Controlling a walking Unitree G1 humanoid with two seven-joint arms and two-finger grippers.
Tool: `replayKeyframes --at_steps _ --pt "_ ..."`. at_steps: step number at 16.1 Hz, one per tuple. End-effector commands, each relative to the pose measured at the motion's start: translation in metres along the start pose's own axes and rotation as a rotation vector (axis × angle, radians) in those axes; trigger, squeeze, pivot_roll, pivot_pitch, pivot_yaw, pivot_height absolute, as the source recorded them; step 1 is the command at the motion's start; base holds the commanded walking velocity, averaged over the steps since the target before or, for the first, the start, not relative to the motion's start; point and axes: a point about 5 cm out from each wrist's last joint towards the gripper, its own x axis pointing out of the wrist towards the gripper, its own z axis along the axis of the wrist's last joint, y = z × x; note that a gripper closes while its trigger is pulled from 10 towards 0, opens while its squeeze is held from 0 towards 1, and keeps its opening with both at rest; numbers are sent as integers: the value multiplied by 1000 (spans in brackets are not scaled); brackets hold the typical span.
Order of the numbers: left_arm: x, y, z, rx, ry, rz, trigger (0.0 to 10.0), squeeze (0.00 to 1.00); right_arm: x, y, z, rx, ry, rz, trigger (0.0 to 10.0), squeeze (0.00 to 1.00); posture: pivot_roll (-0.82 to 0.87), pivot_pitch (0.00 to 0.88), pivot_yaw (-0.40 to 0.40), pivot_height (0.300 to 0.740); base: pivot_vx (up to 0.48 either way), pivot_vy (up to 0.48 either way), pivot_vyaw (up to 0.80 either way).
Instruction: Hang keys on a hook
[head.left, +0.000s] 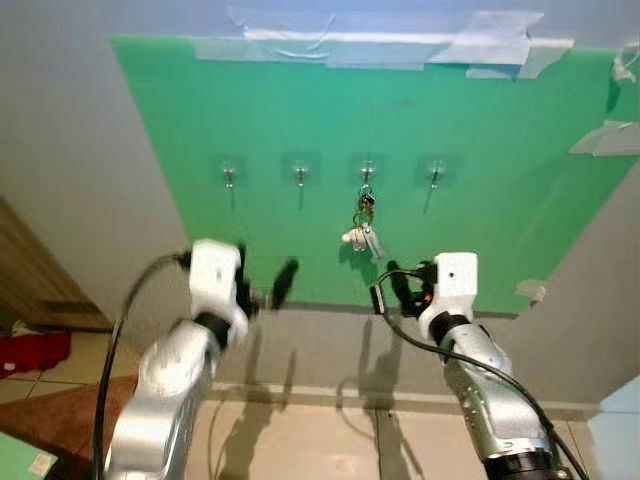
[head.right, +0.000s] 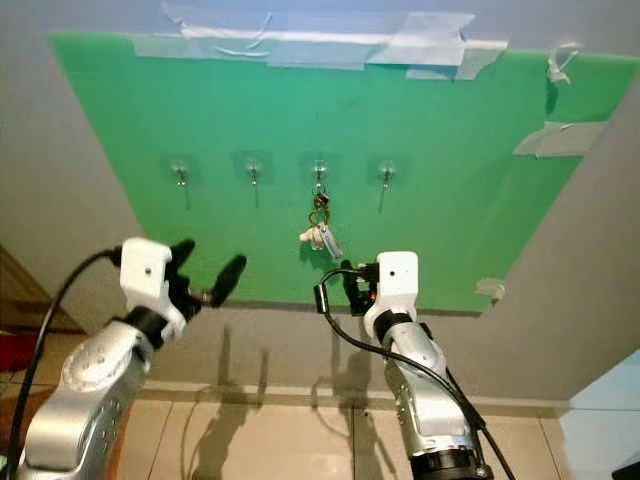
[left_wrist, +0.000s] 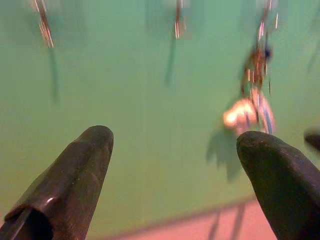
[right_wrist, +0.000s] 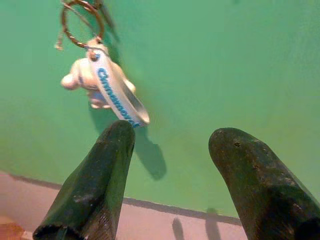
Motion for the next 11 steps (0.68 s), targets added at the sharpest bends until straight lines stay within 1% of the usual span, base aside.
replayKeyframes --at_steps 1,5,6,7,9,10,11 --pt "0 1 -2 7 14 18 10000 0 3 4 1 -12 -2 22 10000 0 -37 0 49 740 0 0 0" --pt "-2 -7 -3 -17 11 -3 10000 0 9 9 4 -33 -5 55 10000 0 -37 0 50 740 0 0 0" --pt "-2 -8 -3 -14 12 -9 10000 0 10 10 4 -31 -7 63 10000 0 -36 0 49 740 -428 0 0" --pt "-2 -9 -3 -11 14 -14 10000 0 11 10 4 -24 -9 68 10000 0 -36 0 50 740 -442 0 525" --pt "-2 -11 -3 -4 9 -27 10000 0 12 11 3 -34 -1 75 10000 0 -35 0 47 740 -463 0 800" --pt "-1 -11 -3 -11 4 -26 10000 0 12 12 3 -34 0 79 10000 0 -35 0 47 740 -247 0 800" --pt "-1 -10 -2 -23 -3 -21 10000 0 12 12 2 -35 3 83 10000 0 -33 0 47 740 0 0 800"
